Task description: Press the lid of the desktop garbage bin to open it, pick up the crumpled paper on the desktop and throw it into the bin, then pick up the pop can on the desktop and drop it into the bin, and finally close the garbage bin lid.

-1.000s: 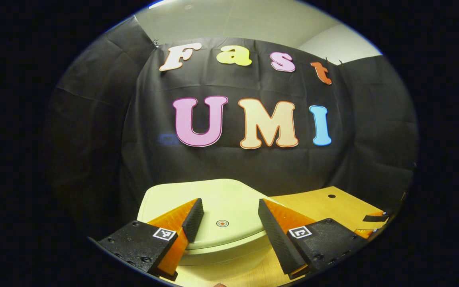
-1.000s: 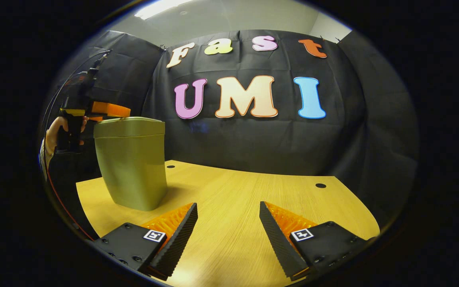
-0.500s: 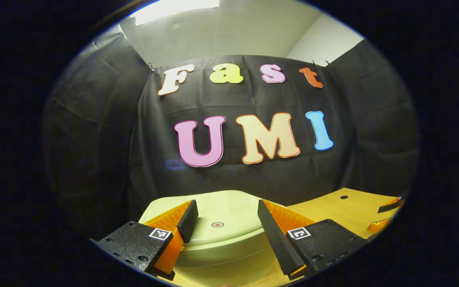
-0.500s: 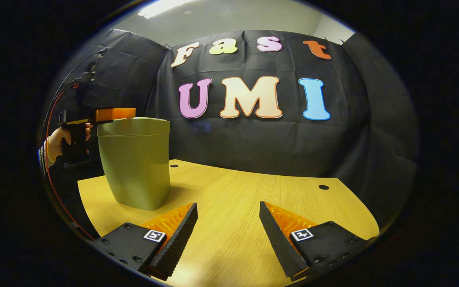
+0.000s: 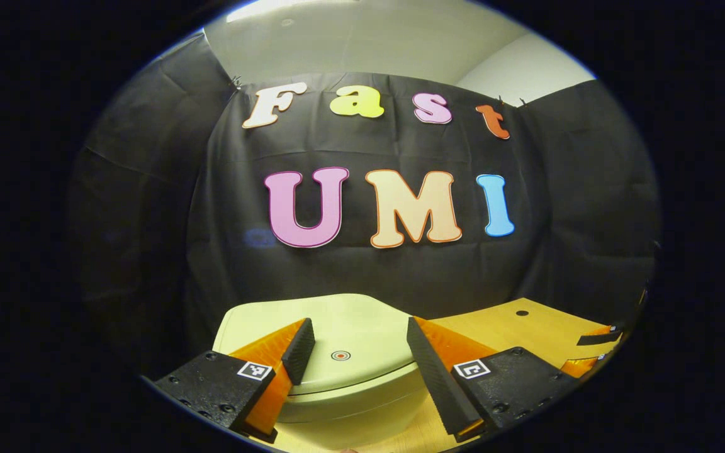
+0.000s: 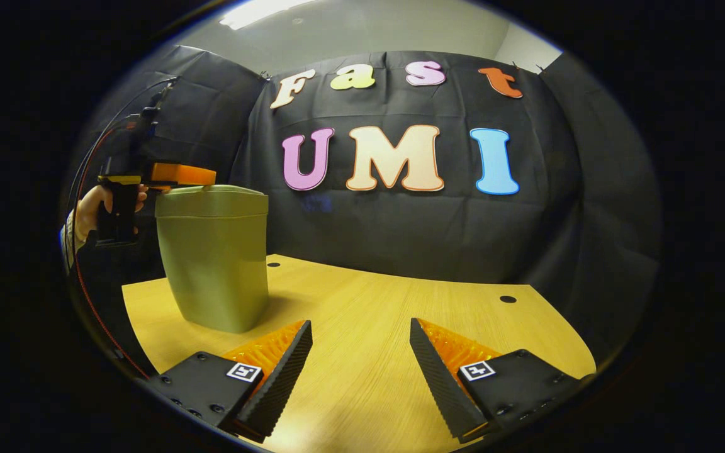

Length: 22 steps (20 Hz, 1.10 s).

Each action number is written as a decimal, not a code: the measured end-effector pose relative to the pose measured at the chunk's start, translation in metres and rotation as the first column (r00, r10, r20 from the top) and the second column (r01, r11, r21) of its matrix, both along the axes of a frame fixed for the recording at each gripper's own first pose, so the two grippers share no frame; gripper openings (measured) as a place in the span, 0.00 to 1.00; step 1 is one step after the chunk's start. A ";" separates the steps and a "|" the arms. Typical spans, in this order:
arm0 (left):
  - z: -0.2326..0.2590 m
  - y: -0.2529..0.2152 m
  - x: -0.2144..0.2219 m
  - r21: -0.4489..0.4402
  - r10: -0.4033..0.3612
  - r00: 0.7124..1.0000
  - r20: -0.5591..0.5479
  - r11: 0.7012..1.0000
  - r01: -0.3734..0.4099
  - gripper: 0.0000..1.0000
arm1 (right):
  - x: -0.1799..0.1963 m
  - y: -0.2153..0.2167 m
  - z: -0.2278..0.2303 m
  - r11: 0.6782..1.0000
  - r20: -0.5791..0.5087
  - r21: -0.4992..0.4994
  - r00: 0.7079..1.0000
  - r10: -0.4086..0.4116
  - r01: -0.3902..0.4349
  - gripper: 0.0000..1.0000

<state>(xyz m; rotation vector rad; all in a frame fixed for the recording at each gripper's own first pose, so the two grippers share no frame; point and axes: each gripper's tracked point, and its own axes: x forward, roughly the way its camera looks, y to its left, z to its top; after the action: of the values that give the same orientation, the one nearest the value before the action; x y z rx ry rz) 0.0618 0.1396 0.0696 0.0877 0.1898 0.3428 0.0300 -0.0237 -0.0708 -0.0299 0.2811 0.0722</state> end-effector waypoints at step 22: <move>-0.008 0.003 -0.008 -0.006 0.039 0.999 -0.025 0.999 -0.040 0.91 | 0.000 0.003 0.004 1.000 0.003 0.019 1.000 0.005 -0.005 0.98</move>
<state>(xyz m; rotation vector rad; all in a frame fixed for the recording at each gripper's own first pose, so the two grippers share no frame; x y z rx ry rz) 0.0539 0.1431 0.0621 0.0820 0.2173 0.3806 0.0295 -0.0206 -0.0669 -0.0114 0.2777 0.0797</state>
